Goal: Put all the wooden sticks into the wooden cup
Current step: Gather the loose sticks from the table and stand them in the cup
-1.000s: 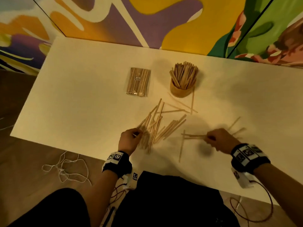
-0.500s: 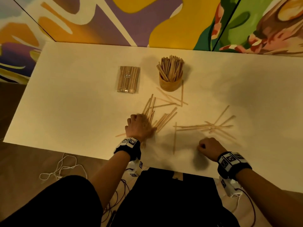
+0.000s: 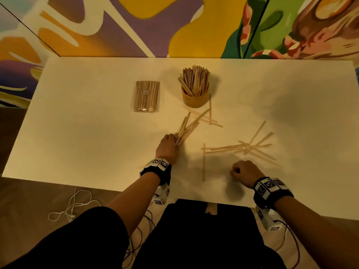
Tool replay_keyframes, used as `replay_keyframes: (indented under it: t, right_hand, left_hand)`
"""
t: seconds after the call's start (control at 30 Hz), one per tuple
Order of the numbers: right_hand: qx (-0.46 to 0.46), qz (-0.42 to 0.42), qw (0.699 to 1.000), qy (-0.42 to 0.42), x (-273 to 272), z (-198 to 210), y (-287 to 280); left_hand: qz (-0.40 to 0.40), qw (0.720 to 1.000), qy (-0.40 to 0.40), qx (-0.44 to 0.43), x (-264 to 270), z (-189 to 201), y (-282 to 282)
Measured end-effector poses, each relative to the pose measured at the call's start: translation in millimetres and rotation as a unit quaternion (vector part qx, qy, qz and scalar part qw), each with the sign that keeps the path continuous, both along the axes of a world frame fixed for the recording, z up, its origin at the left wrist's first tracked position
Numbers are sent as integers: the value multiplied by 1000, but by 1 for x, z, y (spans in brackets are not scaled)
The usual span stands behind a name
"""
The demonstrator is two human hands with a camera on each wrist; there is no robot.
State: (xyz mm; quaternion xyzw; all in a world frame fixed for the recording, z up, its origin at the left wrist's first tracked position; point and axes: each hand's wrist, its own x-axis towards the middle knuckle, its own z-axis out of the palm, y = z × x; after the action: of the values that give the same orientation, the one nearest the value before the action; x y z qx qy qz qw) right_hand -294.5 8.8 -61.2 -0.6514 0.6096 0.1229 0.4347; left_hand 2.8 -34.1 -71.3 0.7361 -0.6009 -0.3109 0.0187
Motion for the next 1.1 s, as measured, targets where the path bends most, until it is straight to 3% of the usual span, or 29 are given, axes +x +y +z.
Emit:
replay_keyframes:
  t: [0.33,0.47,0.67,0.8,0.97,1.1]
  right_hand:
    - [-8,-15,1000,6,1,-1,4]
    - [-8,-15,1000,10,0,-1,4]
    - [-1,-12,1000,8,0,0,3]
    - [26,-35,999,-11,1,3,-2]
    - [70,-109,988,-86,3,11,-9]
    - [51,-192,968,-152,14,25,-23]
  left_hand:
    - [-73,997,1,22,6,-2,-3]
    - [-51,998,16,33,9,1,-10]
    - [-122,992,-2,45,20,13,-23]
    - [-103,993,10,61,29,23,-33]
    - [-75,984,115,116,34,41,-26]
    - [-26,955,242,168,18,60,-6]
